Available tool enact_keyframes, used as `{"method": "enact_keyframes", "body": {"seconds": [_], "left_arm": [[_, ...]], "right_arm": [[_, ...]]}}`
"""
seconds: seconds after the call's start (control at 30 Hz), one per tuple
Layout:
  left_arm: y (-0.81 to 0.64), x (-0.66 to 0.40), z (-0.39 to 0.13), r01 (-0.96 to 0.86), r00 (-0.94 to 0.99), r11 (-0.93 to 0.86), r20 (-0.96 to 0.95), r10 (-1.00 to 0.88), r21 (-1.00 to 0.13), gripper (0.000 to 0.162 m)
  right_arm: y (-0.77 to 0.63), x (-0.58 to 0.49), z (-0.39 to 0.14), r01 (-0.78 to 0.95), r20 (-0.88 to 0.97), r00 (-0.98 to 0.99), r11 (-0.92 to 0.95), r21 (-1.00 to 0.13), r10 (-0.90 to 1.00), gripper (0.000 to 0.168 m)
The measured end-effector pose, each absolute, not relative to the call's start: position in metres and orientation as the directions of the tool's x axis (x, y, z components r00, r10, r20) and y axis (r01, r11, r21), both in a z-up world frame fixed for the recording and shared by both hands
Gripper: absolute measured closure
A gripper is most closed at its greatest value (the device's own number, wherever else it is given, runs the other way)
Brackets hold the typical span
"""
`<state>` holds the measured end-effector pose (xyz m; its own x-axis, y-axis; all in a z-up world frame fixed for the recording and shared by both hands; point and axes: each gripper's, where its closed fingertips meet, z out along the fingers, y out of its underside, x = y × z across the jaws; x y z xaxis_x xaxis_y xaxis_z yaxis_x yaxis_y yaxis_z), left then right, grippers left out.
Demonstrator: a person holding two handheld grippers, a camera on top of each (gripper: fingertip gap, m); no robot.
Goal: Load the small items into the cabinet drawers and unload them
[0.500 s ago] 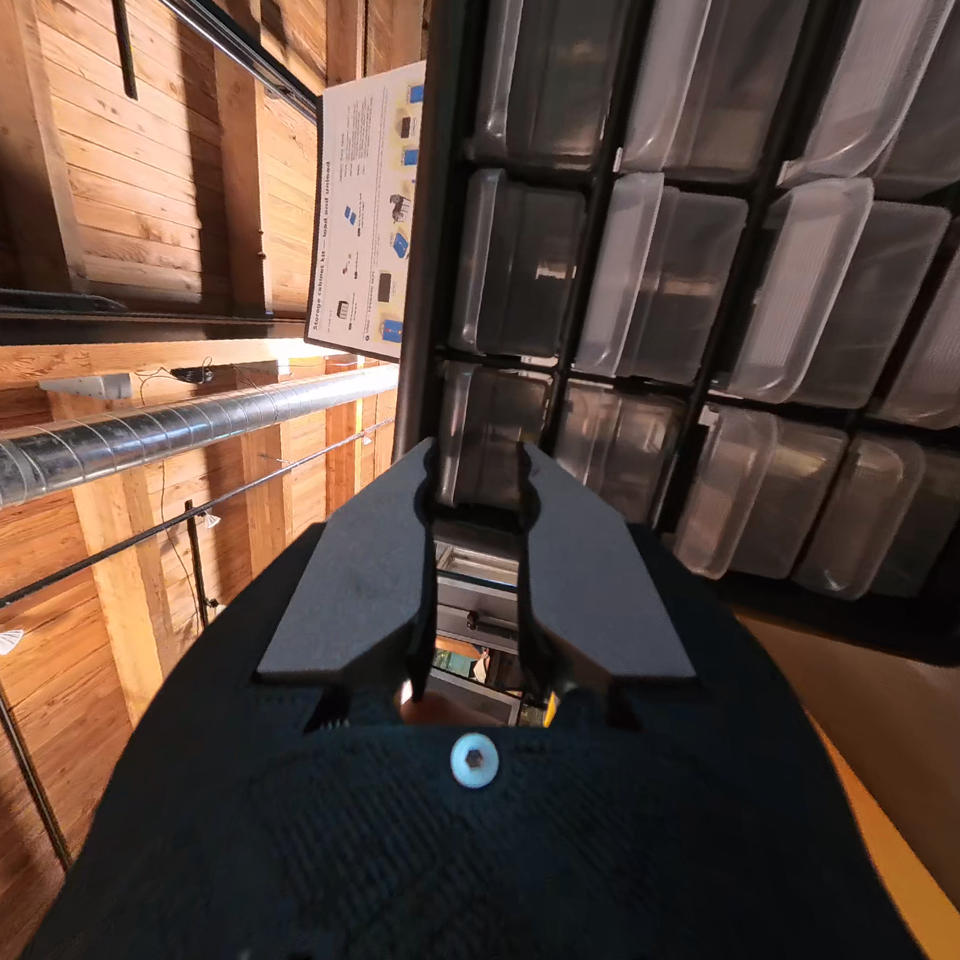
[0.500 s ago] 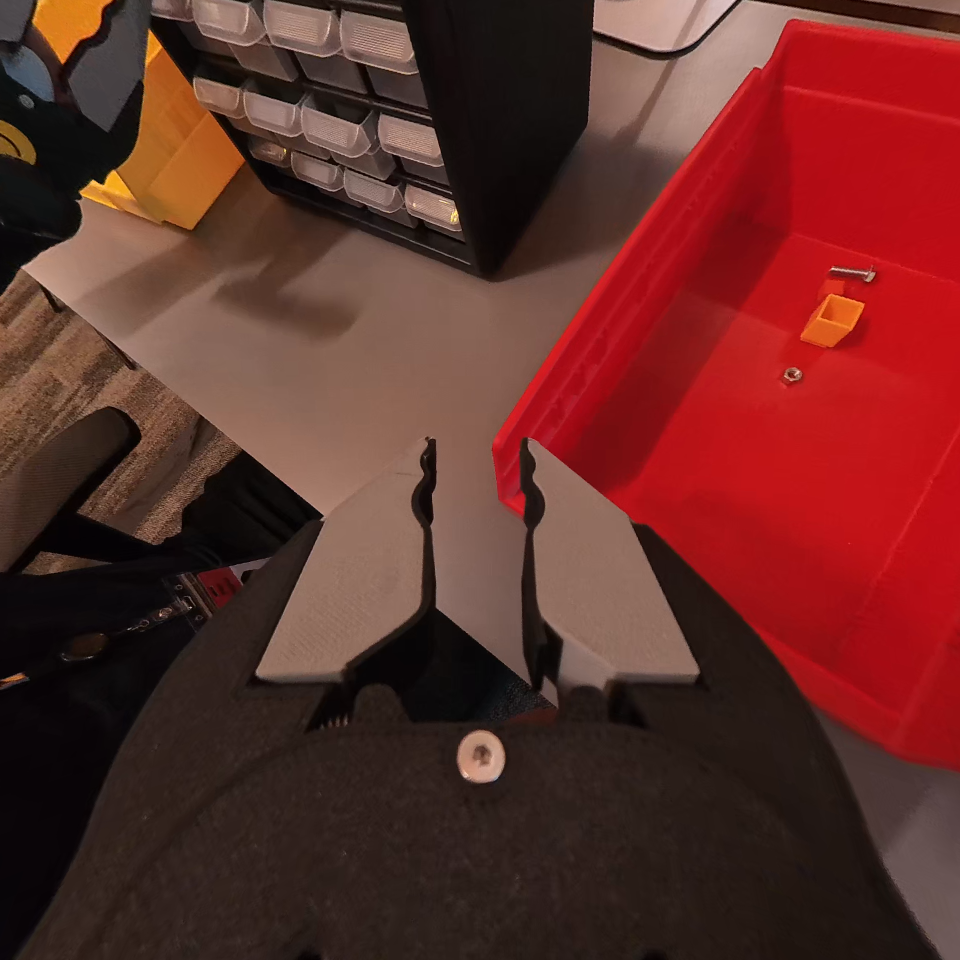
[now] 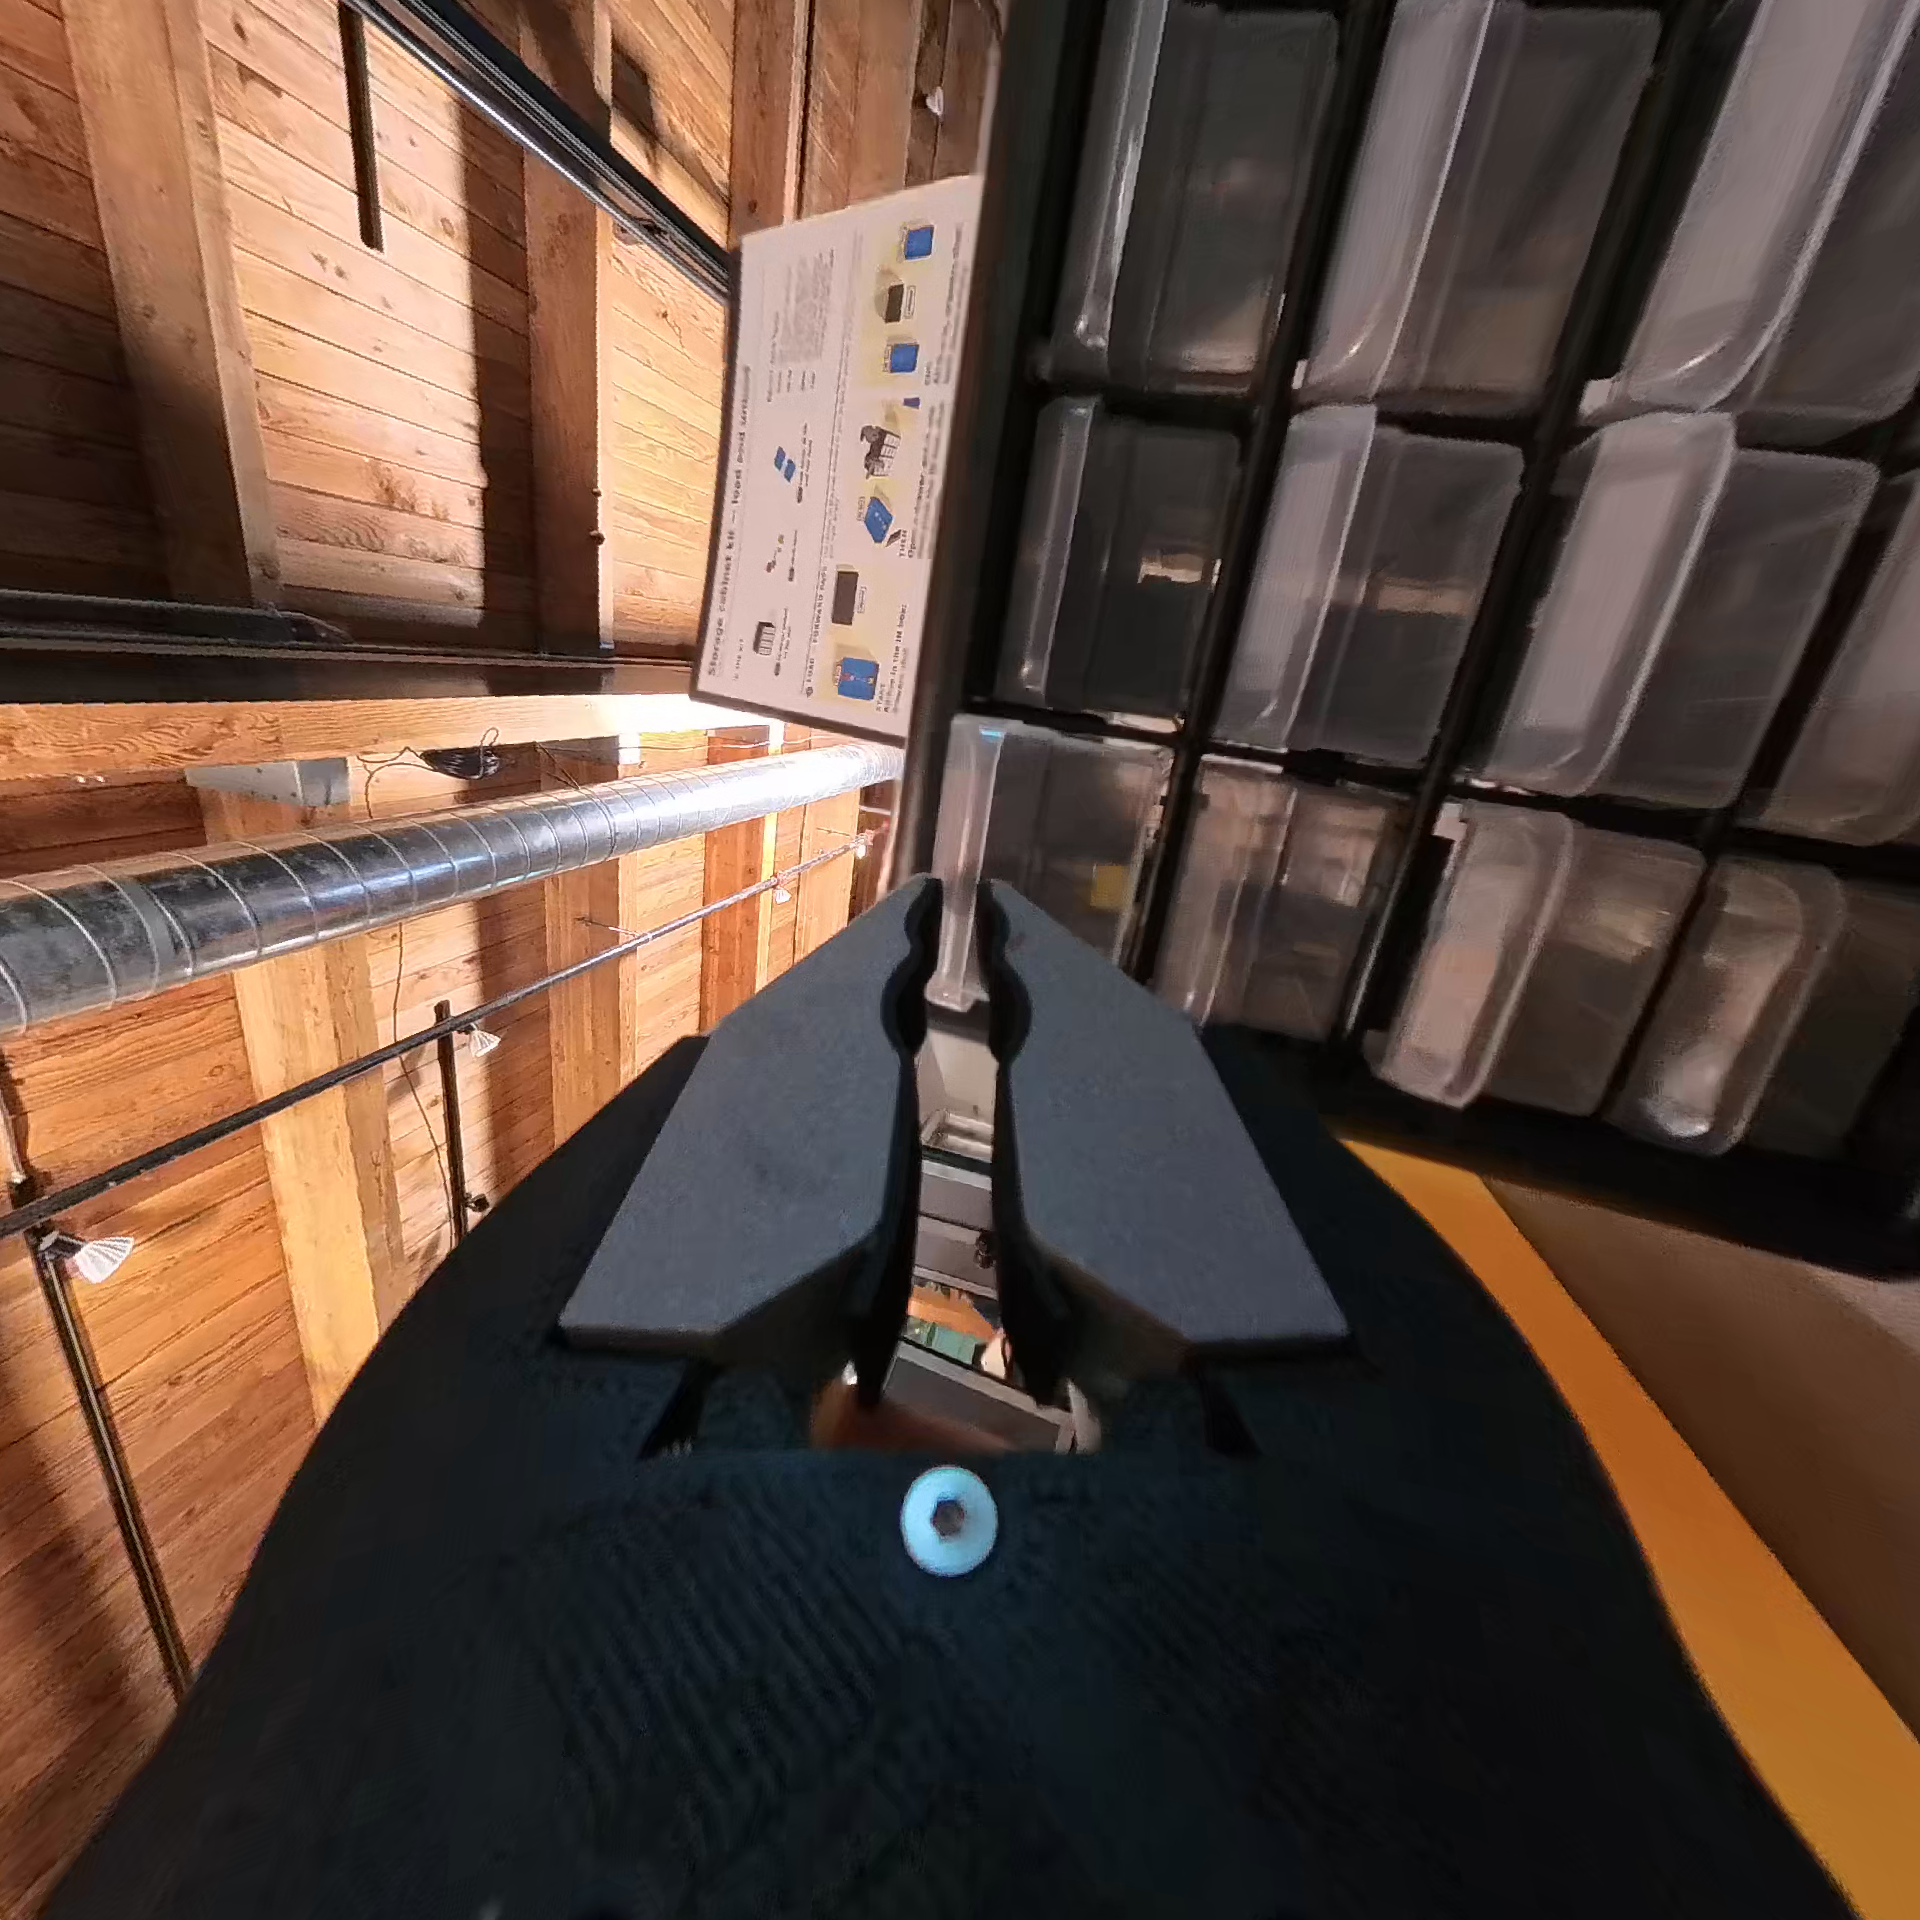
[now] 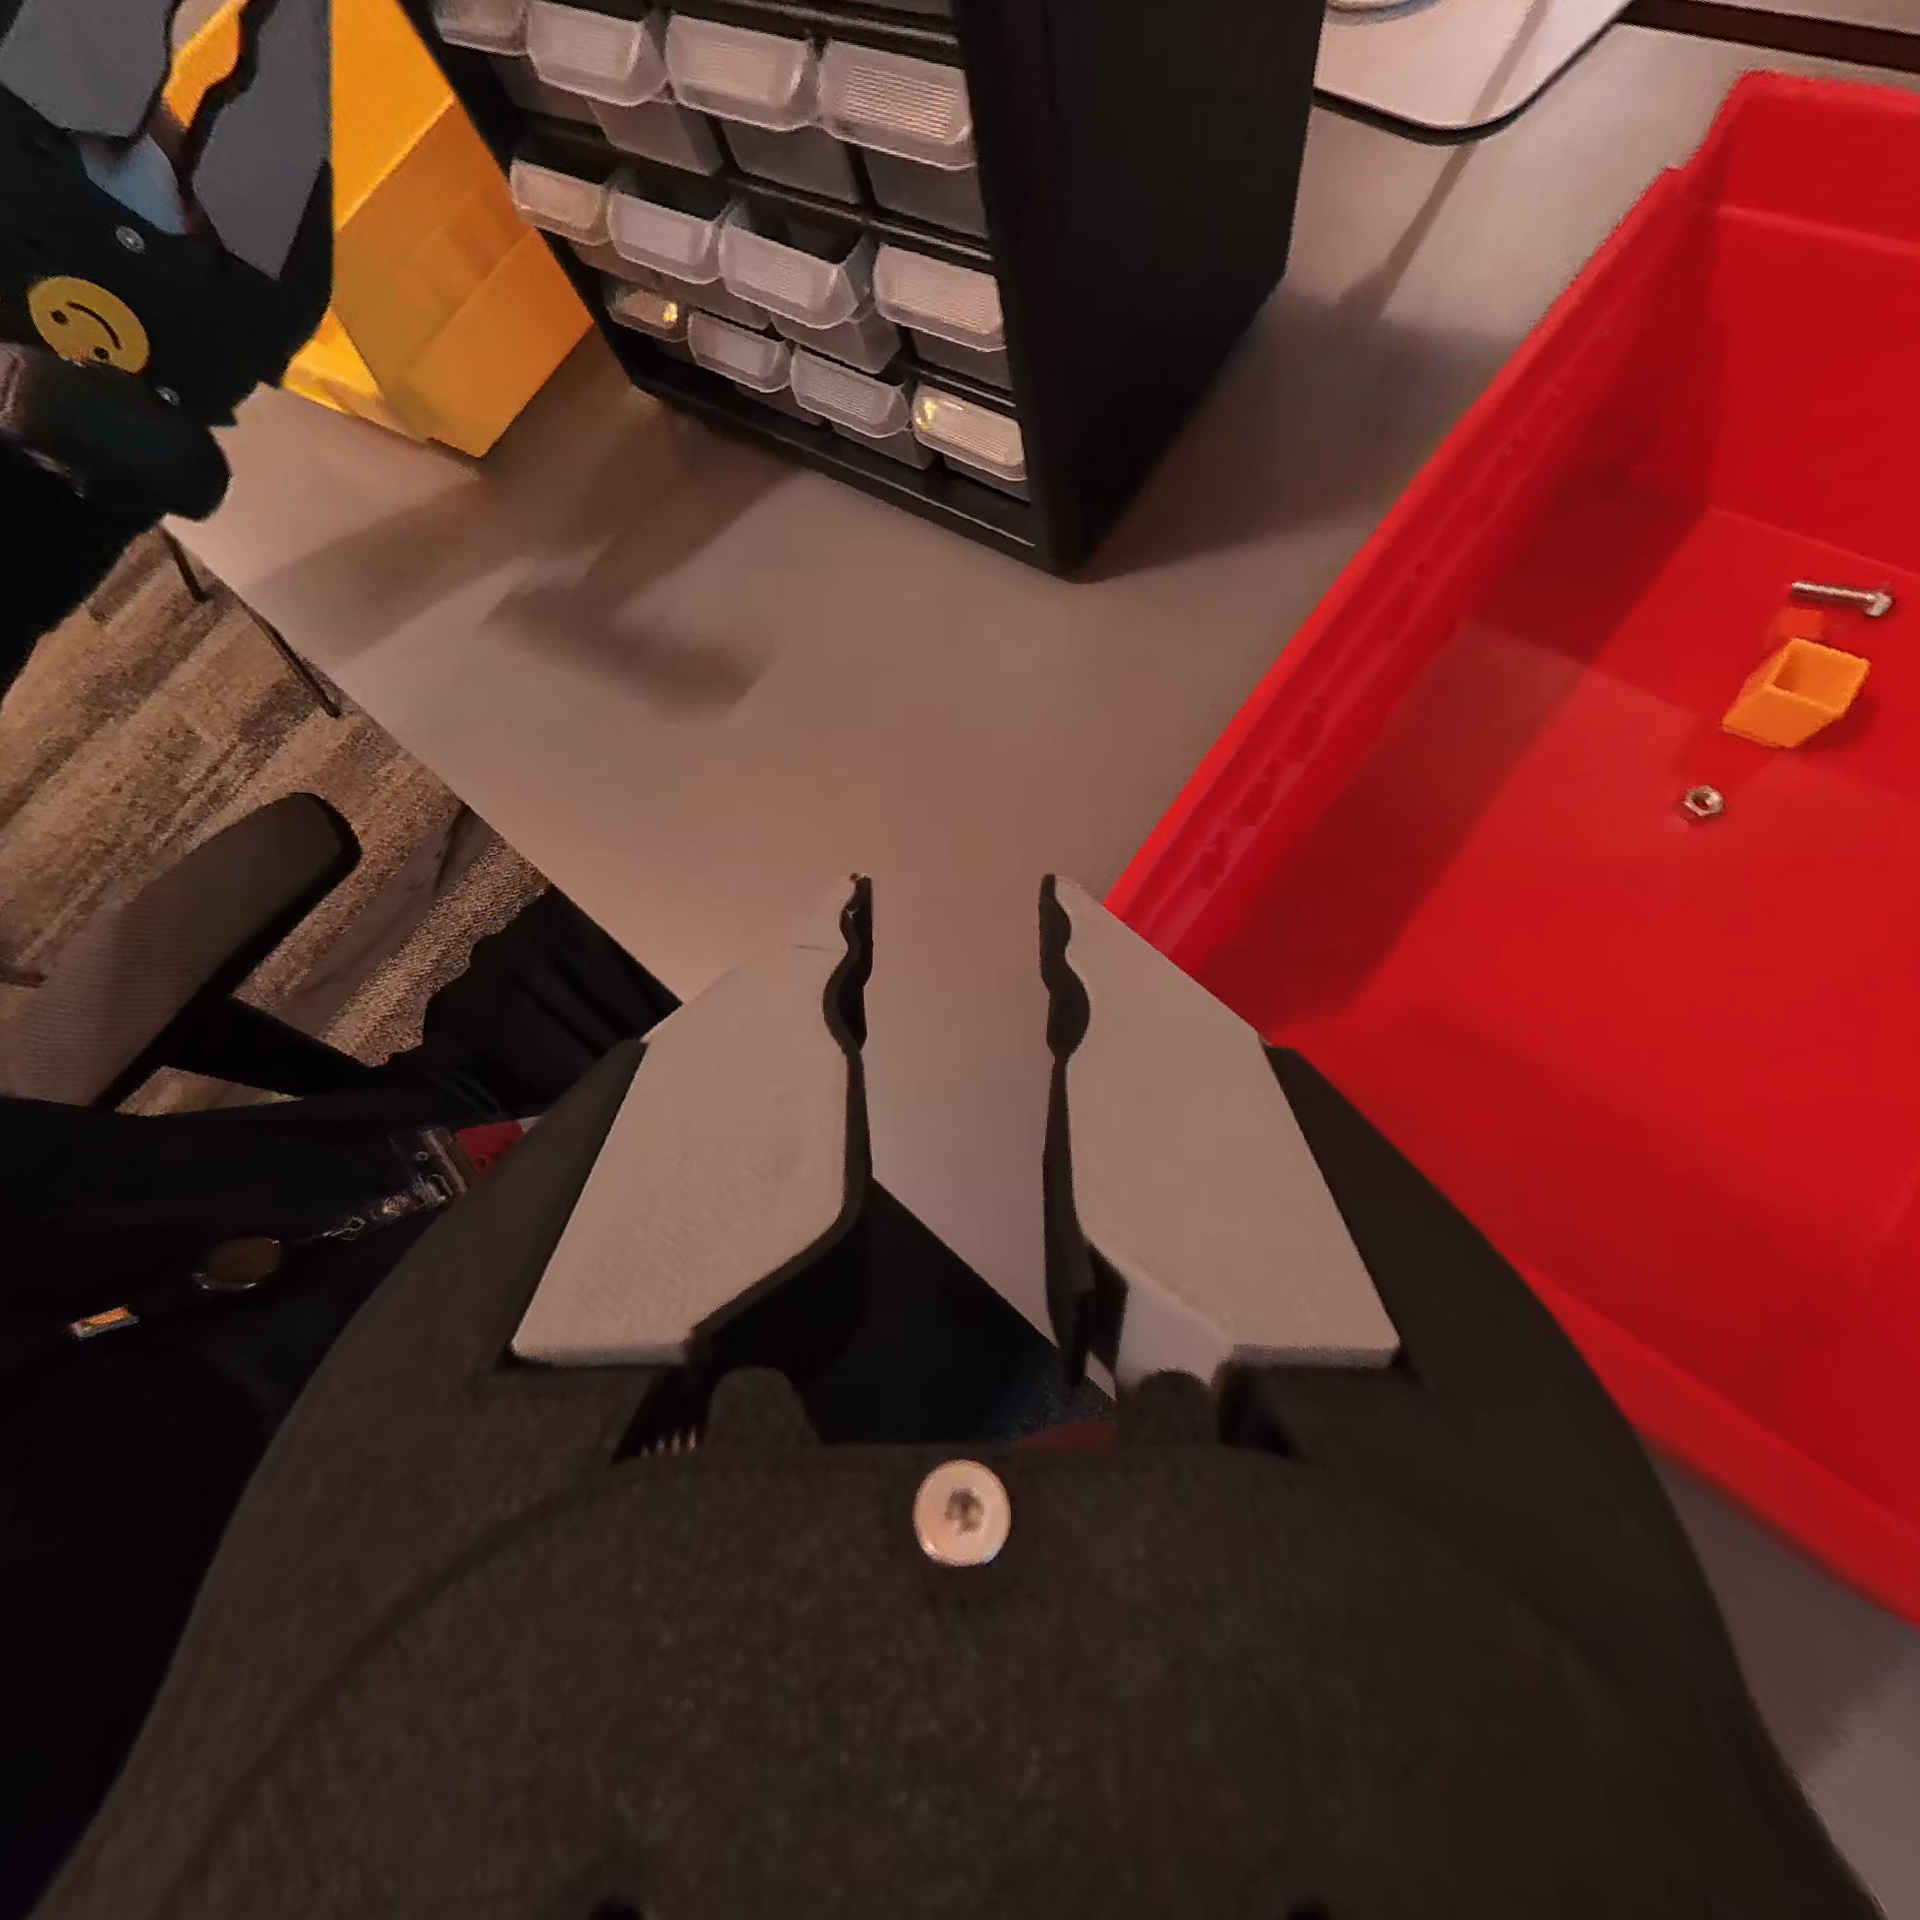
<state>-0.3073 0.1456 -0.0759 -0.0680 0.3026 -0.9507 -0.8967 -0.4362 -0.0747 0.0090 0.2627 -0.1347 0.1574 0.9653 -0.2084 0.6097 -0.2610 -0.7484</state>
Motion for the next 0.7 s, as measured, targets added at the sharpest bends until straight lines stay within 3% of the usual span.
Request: {"method": "enact_keyframes", "body": {"seconds": [0.53,0.63,0.7], "left_arm": [[0.102,-0.270,-0.078,-0.902,0.002,-0.400,-0.926,0.377,-0.165,0.157],[0.103,-0.271,-0.087,-0.890,0.102,-0.388,-0.934,0.341,-0.238,0.138],[0.104,-0.275,-0.093,-0.867,0.171,-0.403,-0.934,0.314,-0.294,0.112]], "right_arm": [[0.183,-0.079,-0.109,0.650,-0.216,-0.104,-0.098,-0.754,0.971,0.138],[0.171,-0.109,-0.099,0.657,-0.198,-0.139,-0.059,-0.752,0.970,0.138],[0.168,-0.135,-0.089,0.656,-0.203,-0.135,-0.066,-0.752,0.970,0.139]]}}
